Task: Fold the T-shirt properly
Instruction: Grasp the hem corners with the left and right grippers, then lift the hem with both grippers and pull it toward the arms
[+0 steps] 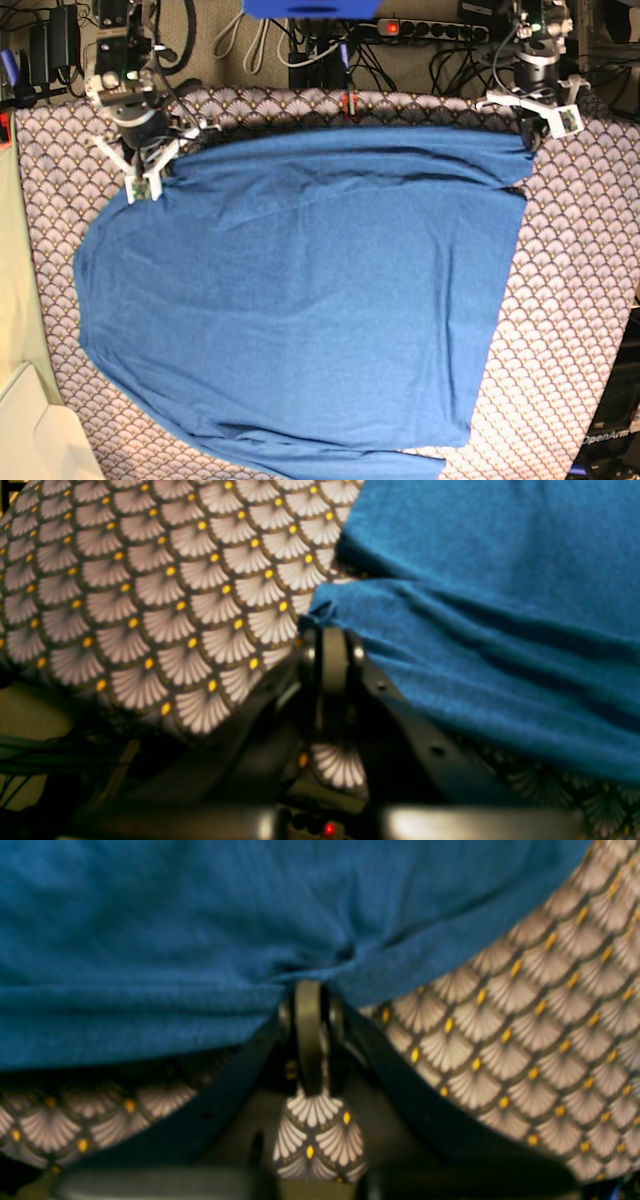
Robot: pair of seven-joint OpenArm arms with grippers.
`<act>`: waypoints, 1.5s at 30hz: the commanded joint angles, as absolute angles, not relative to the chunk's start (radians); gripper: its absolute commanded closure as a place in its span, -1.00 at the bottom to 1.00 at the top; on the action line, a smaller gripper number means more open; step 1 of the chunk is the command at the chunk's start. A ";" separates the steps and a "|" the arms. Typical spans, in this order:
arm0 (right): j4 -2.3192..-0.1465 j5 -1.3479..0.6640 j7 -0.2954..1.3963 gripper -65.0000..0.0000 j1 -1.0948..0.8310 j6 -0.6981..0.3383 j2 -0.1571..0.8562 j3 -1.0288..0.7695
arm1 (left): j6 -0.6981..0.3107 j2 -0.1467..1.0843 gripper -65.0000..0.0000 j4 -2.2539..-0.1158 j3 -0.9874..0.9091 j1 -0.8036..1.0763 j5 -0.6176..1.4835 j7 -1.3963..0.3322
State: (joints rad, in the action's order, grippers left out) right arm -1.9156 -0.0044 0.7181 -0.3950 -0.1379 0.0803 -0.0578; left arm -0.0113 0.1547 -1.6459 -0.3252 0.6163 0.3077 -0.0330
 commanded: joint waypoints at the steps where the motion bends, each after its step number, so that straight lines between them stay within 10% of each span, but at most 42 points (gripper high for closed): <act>1: -1.940 -0.002 0.702 0.97 -0.395 -0.137 0.085 -0.061 | -0.008 0.163 0.99 -1.667 -0.331 0.618 0.306 -0.008; 45: -1.774 0.001 0.710 0.97 -0.088 -0.137 0.122 -0.050 | -0.004 0.176 0.99 -1.667 -0.334 0.259 0.297 -0.211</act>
